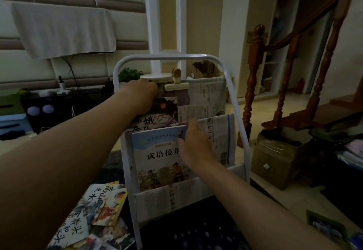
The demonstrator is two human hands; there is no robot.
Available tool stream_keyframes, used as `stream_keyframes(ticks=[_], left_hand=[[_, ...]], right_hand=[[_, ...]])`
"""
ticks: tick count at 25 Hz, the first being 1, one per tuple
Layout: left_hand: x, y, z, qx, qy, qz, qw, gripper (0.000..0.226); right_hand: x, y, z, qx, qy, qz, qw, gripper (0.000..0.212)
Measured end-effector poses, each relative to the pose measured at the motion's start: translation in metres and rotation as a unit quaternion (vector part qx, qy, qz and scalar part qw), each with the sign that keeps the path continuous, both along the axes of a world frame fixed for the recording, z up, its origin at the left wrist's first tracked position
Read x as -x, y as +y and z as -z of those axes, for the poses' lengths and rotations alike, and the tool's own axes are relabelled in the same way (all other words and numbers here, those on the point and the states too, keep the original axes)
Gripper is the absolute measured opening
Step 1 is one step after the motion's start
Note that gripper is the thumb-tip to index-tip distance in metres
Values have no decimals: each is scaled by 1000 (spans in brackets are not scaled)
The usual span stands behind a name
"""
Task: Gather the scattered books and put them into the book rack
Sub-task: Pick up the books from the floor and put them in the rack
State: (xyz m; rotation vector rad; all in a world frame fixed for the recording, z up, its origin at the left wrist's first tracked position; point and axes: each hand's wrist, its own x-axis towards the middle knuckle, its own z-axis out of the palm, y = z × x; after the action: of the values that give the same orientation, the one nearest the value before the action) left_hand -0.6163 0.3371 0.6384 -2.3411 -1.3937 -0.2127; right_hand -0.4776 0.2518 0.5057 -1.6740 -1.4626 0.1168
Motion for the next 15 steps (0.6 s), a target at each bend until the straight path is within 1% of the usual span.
stream_keyframes(ticks=[2, 3, 6, 9, 11, 13, 15], left_hand=[[0, -3, 1, -19, 12, -1, 1000, 29], [1, -3, 2, -26, 15, -2, 1000, 30], [2, -5, 2, -37, 24, -4, 999, 30], [2, -7, 1, -39, 30, -10, 999, 29], [1, -7, 1, -41, 33, -13, 999, 30], [1, -6, 2, -40, 40, -13, 998, 31], [2, -7, 1, -40, 44, -11, 998, 31]], right_hand=[[2, -1, 6, 34, 65, 6, 997, 36], [2, -1, 10, 61, 81, 5, 995, 41], [4, -2, 18, 130, 79, 3, 988, 47], [8, -3, 21, 136, 92, 4, 986, 39], [10, -4, 19, 141, 83, 7, 986, 34], [10, -4, 17, 145, 77, 9, 986, 36], [10, -6, 17, 142, 74, 4, 987, 43]])
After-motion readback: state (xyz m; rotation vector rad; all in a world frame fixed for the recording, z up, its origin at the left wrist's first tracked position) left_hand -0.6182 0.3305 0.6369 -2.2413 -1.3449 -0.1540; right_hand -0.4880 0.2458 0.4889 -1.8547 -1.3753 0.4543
